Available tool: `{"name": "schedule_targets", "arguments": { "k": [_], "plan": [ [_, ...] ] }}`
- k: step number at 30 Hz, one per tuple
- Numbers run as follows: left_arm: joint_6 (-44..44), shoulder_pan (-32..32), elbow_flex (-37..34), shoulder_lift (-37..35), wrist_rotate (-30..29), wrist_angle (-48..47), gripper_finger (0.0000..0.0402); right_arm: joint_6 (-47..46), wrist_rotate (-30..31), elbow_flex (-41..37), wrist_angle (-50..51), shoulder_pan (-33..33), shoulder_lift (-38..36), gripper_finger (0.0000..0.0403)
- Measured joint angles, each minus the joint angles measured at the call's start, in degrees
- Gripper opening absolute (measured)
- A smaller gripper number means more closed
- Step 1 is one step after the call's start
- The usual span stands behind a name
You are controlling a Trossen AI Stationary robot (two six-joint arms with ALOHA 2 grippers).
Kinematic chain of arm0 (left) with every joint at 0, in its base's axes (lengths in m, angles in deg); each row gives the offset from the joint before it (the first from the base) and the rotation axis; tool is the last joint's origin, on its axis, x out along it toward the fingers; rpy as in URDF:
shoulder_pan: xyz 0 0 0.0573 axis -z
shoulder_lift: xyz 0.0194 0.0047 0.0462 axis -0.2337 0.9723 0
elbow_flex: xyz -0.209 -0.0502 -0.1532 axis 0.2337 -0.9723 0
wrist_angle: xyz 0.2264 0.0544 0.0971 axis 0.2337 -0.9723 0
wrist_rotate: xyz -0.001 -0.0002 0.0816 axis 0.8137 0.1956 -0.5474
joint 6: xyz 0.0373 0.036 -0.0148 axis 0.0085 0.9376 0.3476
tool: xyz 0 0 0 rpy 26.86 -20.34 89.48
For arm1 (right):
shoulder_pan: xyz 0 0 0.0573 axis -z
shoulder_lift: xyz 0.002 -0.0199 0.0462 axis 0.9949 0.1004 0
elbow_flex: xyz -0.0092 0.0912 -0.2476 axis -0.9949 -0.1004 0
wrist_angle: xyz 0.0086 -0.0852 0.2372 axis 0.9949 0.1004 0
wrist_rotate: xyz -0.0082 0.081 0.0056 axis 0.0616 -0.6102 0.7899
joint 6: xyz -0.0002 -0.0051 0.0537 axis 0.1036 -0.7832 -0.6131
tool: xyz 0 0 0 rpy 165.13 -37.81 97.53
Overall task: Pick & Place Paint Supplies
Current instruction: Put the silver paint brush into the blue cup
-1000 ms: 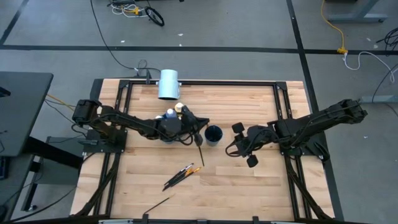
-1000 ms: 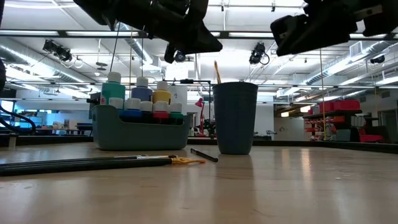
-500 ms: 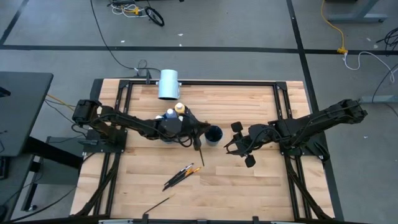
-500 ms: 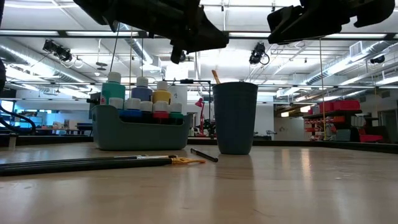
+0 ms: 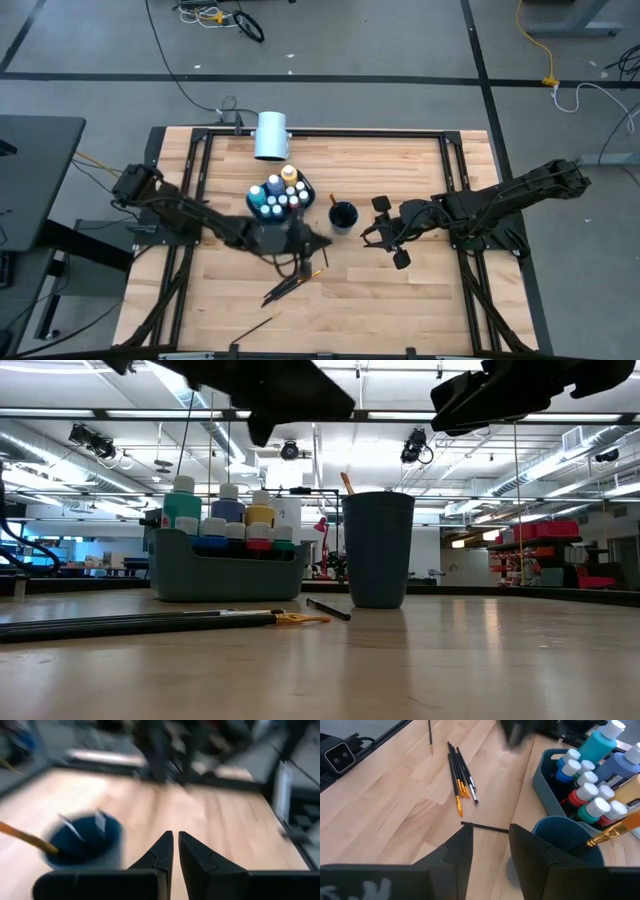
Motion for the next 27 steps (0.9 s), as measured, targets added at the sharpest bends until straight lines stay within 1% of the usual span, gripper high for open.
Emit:
{"name": "schedule_targets", "arguments": {
  "k": [3,8,13,16,18,20,24,27],
  "plan": [
    [-3.1,2.7,0.0,0.0,4.2,-6.3,0.0027,0.0,0.0,0.0,0.0,0.0,0.0,0.0130],
    [-17.5,6.6,0.0,0.0,8.9,-16.7,0.0019,0.0,0.0,0.0,0.0,0.0,0.0,0.0130],
    [-28.2,9.8,0.0,0.0,15.6,-20.1,0.0011,0.0,0.0,0.0,-0.2,0.0,0.0,0.0130],
    [-32.4,10.6,0.2,0.0,16.0,-20.5,0.0008,0.0,0.0,0.0,-0.4,0.0,0.0,0.0130],
    [-33.0,10.8,1.2,0.0,16.1,-22.8,0.0005,0.0,0.0,0.0,-0.3,0.0,0.0,0.0130],
    [-33.3,11.1,3.4,0.0,16.7,-27.8,0.0005,0.0,0.0,0.0,-0.4,0.0,0.0,0.0130],
    [-34.3,11.3,9.6,0.0,16.5,-40.9,0.0004,0.0,0.0,0.0,-0.4,0.0,0.0,0.0130],
    [-34.5,11.3,13.0,0.0,15.5,-45.3,0.0003,0.0,0.0,0.0,-0.4,0.0,0.0,0.0130]
  ]
}}
